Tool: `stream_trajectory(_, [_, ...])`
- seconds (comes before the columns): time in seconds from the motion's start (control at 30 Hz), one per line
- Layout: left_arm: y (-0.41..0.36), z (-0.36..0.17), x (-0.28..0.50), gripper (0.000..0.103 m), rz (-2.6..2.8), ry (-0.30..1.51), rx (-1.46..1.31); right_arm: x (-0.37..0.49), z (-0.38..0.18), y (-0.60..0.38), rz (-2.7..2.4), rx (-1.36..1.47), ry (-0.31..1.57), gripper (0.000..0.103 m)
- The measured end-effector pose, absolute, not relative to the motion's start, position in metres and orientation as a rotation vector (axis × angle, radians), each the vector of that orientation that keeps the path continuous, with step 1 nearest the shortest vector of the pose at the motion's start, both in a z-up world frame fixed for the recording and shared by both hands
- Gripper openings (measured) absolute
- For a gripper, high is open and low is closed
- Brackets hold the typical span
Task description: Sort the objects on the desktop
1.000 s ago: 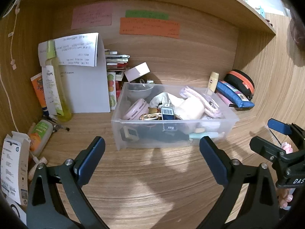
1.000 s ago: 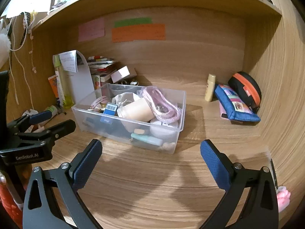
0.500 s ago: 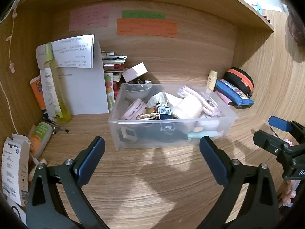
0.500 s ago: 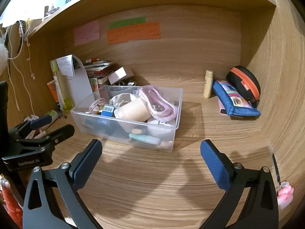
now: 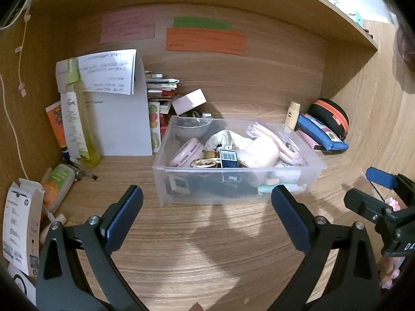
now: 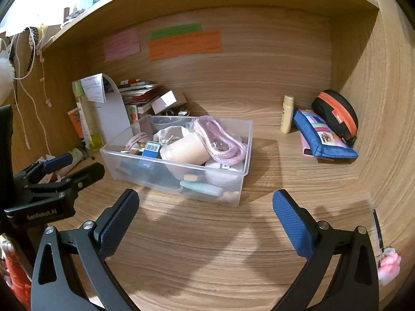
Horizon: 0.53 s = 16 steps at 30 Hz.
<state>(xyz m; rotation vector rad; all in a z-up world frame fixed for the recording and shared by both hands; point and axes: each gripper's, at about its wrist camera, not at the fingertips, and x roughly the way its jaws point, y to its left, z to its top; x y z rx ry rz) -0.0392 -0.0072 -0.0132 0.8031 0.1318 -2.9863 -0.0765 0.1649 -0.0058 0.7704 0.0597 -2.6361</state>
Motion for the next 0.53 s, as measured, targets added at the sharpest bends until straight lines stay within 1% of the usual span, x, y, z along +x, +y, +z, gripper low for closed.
stream_trajectory(0.33, [-0.0014, -0.0171, -0.0393, 0.1, -3.02, 0.085, 0.826, -0.0764, -0.008, 0.1582, -2.621, 0.773, 0.083, 0.103])
stream_trajectory(0.53, [0.0007, -0.0188, -0.0388, 0.1, -3.045, 0.089, 0.834, -0.0777, -0.0097, 0.1577, -2.614, 0.783, 0.08, 0.103])
